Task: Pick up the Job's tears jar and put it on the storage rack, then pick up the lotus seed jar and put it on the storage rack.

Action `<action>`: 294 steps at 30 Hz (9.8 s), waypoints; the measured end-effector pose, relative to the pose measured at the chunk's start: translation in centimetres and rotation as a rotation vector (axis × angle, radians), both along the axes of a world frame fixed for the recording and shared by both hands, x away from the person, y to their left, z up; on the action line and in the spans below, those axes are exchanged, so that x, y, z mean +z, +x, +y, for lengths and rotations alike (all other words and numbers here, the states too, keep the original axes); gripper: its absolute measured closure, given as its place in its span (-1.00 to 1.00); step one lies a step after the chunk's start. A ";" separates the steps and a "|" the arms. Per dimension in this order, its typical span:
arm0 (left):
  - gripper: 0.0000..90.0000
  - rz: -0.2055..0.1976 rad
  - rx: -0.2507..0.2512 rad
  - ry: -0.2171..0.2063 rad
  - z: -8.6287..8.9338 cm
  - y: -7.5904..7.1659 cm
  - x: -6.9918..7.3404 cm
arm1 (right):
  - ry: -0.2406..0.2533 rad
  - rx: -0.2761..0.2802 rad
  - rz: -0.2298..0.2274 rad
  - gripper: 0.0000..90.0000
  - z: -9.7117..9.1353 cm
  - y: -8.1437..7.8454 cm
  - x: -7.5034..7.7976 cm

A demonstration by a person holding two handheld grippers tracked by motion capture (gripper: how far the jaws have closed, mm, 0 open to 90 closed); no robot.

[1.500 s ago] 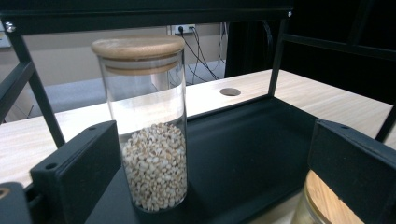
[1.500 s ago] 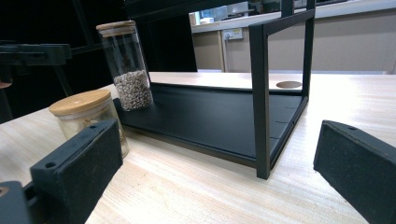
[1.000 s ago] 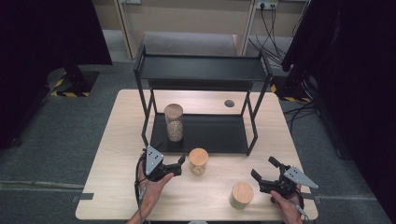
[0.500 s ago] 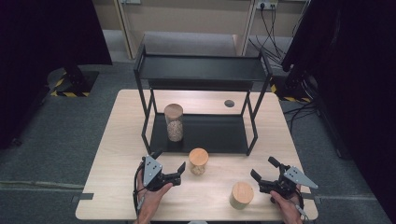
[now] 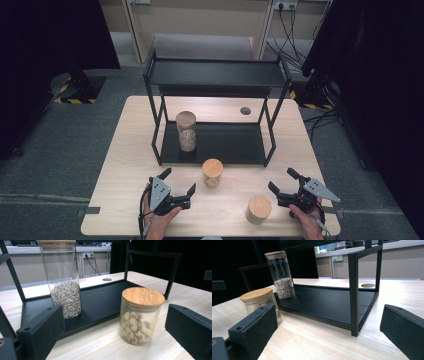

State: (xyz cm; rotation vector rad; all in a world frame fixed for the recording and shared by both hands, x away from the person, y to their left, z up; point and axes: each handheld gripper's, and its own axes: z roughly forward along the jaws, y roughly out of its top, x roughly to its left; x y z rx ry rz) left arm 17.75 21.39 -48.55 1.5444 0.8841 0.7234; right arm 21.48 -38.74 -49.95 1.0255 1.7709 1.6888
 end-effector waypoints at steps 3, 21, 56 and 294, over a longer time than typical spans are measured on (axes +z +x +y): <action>-0.96 0.001 -0.003 0.001 0.2 -0.5 -0.2 | 0.000 0.000 0.000 -0.97 0.0 0.0 0.0; -0.96 -0.003 -0.021 -0.007 0.7 -1.8 -1.0 | 0.002 0.001 -0.003 -0.97 -0.2 -0.2 0.0; -0.96 0.007 -0.015 -0.003 0.6 -1.7 -1.3 | -0.078 0.207 -0.073 -0.97 1.7 4.3 2.1; -0.95 0.016 -0.030 -0.001 0.5 -1.5 -1.5 | -0.506 0.236 0.289 -0.47 20.4 22.5 11.9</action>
